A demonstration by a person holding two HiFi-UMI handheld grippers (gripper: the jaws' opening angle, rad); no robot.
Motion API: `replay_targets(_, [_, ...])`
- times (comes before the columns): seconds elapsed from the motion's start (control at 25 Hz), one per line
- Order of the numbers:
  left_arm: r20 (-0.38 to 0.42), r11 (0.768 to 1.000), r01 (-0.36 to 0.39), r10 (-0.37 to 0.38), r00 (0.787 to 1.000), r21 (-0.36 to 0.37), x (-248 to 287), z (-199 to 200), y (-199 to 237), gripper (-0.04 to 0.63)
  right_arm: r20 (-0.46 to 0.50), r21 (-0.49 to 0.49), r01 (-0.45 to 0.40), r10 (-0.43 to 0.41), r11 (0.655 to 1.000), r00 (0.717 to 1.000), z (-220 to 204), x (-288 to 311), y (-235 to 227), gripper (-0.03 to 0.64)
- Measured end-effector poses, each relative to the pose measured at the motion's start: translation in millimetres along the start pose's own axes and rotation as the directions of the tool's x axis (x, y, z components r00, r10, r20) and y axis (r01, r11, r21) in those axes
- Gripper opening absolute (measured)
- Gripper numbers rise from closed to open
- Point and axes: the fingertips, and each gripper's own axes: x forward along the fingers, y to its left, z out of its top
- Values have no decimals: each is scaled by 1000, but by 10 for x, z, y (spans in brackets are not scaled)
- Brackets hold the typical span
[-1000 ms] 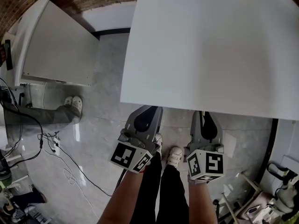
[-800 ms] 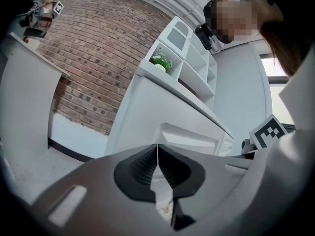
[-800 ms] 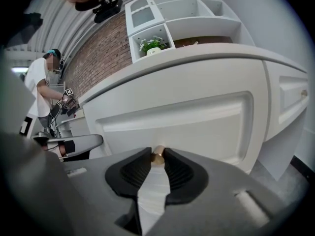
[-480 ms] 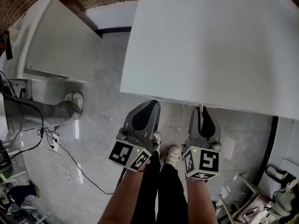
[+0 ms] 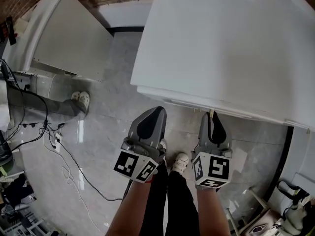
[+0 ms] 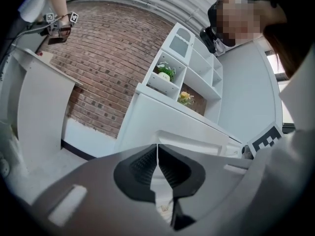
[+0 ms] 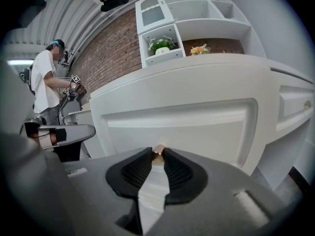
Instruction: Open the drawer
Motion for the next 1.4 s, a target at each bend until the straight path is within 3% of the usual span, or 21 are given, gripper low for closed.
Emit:
replay_targets(0.44, [4,1000,-15,15,1000,6,-386,-12,46,18,22,-2,11,-11,1000,1000,-87,-223,84,74])
replay_targets(1.4, [-24,999,33,-32,999,11,-1004,-130,-7,25,24,-6,54,-54,999,998,-367,-802,260,72])
